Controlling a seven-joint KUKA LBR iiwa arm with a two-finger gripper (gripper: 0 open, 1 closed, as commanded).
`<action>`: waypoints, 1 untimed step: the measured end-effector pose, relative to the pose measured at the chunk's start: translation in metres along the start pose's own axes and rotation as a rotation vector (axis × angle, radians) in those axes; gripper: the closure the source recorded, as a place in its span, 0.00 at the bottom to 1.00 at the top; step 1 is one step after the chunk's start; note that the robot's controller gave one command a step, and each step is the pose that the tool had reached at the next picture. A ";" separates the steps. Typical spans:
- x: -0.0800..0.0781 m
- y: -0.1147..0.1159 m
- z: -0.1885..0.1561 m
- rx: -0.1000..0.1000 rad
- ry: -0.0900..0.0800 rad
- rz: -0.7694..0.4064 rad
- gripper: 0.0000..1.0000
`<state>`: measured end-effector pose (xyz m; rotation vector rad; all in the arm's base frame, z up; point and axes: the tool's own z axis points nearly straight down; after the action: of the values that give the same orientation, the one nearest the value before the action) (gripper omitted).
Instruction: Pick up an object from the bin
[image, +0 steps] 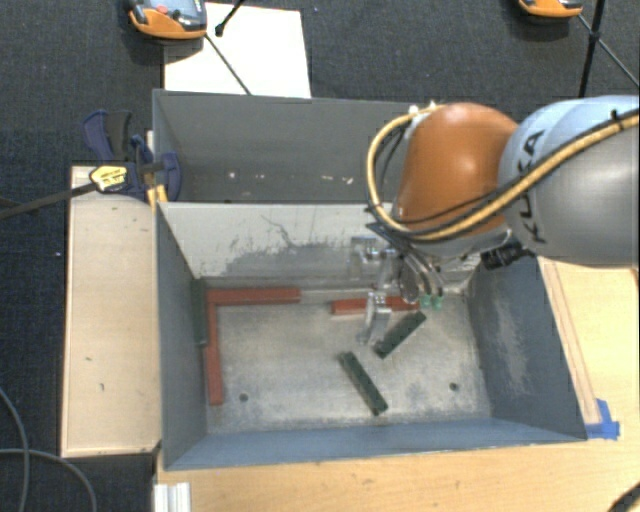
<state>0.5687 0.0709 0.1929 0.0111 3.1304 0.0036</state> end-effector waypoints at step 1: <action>0.017 -0.038 0.027 0.002 0.014 0.136 0.00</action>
Offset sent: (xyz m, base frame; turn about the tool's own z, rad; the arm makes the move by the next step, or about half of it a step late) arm -0.0008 -0.0453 -0.0682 -0.0399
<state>0.5521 0.0334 0.1657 0.2253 3.1365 0.0016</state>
